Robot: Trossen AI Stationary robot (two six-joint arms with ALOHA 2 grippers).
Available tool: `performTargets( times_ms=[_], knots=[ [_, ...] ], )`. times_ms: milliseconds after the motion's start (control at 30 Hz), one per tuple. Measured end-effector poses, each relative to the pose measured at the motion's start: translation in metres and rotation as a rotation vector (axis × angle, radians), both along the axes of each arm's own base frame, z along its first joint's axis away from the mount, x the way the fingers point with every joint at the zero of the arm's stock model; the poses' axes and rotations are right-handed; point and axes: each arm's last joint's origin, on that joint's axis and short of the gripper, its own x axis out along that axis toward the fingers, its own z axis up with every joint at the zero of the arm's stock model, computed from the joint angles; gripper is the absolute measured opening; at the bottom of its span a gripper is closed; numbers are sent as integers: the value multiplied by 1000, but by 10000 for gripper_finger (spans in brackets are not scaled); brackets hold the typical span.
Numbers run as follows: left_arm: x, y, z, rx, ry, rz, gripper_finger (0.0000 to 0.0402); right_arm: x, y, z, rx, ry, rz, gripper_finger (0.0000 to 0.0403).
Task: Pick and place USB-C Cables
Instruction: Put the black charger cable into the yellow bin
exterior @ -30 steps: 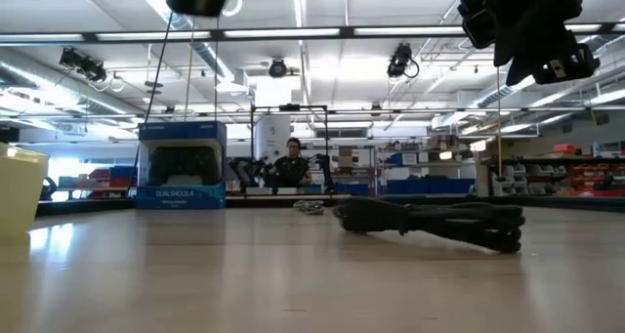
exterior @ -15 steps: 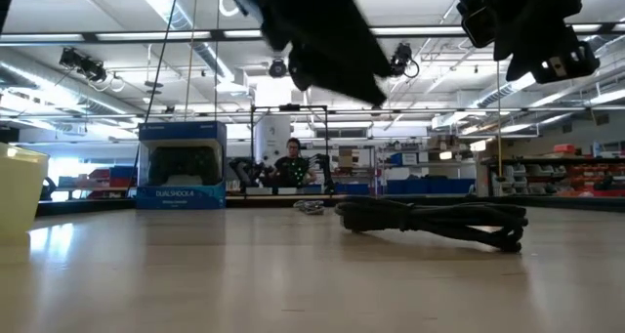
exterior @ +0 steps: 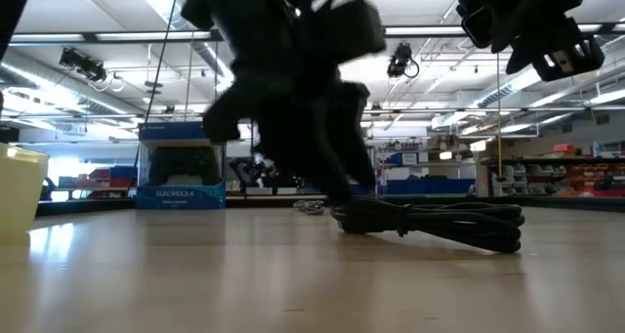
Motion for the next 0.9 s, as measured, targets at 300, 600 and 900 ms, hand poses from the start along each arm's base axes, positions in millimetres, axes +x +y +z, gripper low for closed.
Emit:
performTargets(
  times_ms=[300,600,900],
  knots=[
    [5,10,-17,85,31,-69,238,0,1,0,34,10,8,122],
    [2,4,-8,-59,35,35,93,0,1,0,24,7,7,122],
    [-12,3,44,-282,-38,280,71,0,0,0,-2,-2,25,122]
  ],
)
